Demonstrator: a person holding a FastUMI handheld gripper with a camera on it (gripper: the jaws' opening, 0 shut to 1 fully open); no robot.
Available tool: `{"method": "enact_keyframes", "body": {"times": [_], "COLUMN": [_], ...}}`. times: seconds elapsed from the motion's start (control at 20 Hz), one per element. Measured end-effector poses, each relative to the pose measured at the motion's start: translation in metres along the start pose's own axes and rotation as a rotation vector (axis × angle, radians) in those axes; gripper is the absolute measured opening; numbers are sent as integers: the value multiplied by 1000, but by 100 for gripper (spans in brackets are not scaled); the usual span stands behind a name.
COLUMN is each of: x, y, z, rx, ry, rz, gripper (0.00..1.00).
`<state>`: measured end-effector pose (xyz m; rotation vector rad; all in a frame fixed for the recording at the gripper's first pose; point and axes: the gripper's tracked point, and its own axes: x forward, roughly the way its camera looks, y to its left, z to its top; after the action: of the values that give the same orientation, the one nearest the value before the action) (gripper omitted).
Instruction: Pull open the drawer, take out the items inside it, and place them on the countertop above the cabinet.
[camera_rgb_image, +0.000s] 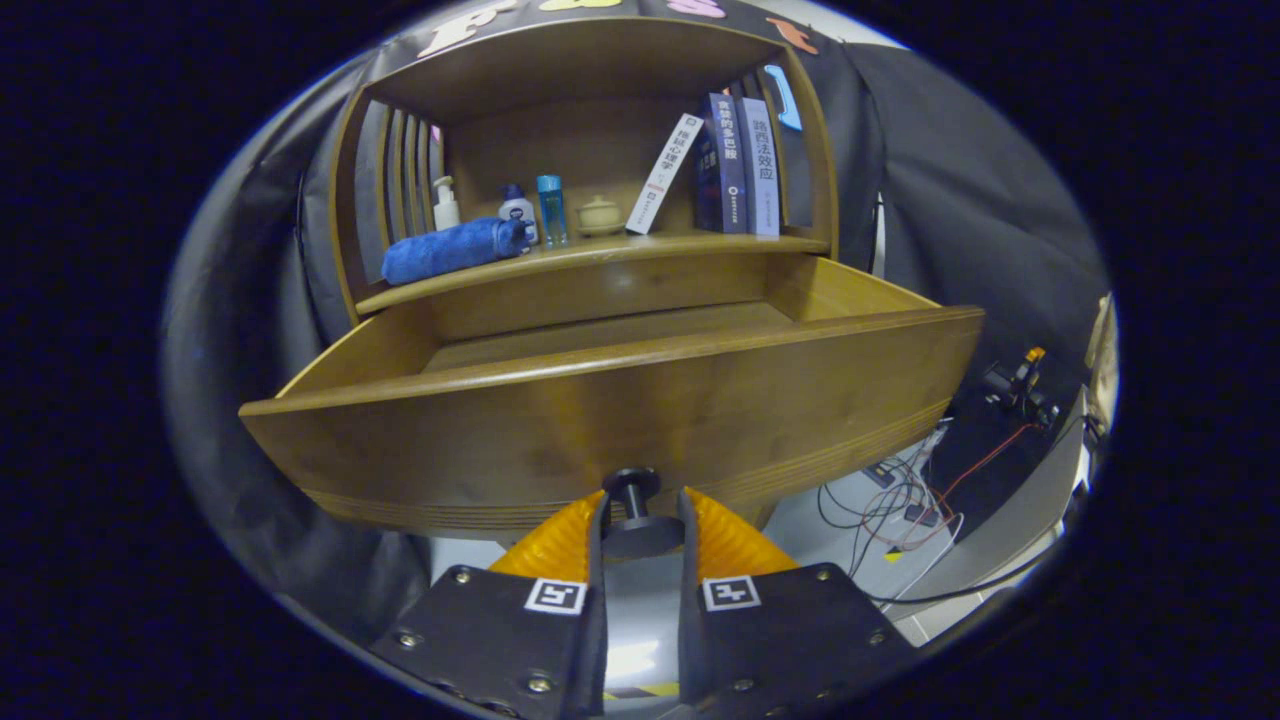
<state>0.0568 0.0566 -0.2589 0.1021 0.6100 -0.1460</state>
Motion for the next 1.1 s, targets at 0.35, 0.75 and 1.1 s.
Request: {"method": "enact_keyframes", "body": {"times": [0.35,0.75,1.1], "x": [-1,-27,-69], "y": [-1,-7,-34], "z": [-2,9,101], "rx": [9,-25,-9], "ry": [-12,-78,-310], "rz": [19,60,-7], "gripper": [28,64,78]}}
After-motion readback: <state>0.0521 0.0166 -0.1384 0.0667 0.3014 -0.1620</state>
